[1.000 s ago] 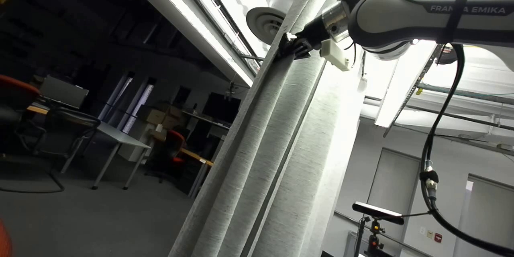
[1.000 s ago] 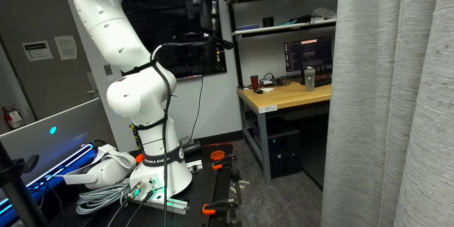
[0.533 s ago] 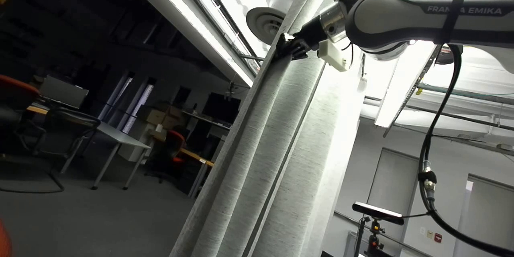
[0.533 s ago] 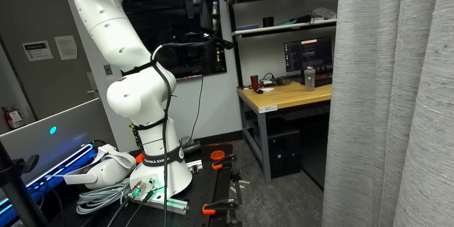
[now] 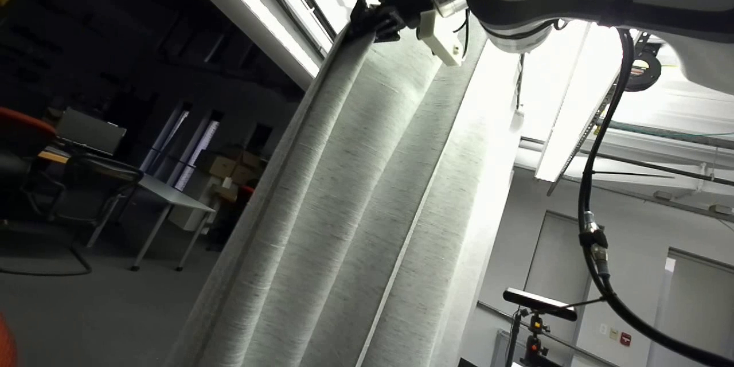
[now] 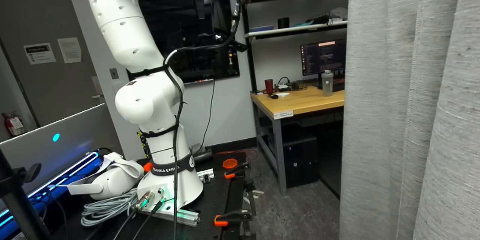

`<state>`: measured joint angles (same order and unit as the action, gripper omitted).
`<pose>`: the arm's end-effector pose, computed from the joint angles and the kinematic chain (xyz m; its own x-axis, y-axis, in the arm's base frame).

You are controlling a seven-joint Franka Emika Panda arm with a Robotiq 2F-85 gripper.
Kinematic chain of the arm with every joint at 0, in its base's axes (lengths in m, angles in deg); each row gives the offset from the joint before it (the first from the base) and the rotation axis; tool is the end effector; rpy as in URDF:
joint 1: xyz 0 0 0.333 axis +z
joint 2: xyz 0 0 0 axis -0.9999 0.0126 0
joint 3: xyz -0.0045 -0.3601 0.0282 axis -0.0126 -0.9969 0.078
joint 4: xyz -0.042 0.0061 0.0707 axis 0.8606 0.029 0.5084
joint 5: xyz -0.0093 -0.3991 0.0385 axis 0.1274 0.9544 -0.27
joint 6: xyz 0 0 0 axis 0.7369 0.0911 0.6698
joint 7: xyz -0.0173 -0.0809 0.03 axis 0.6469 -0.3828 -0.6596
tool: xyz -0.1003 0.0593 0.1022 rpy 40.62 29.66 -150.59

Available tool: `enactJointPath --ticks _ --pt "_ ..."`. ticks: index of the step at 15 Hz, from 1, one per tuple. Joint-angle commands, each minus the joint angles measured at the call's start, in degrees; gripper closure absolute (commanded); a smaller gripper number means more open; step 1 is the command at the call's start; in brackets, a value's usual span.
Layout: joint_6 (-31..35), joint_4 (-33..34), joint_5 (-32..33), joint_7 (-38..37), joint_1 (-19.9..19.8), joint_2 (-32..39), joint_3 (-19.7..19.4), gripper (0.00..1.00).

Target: Pull the curtain to the left

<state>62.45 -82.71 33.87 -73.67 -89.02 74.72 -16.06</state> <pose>0.5547 0.1638 0.8202 0.4023 0.3701 0.8373 0.1627 -0.9290 0.3325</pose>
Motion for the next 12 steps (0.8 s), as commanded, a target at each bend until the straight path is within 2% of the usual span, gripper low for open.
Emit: enactJointPath --ticks 1,6,12 --pt "-1.4 -1.2 0.7 1.3 5.0 3.3 2.6 1.00" --pt "-1.8 -2.1 0.6 1.4 8.1 1.6 4.8 1.00" --pt "-1.9 -1.6 0.9 1.4 10.0 1.8 7.0 1.00"
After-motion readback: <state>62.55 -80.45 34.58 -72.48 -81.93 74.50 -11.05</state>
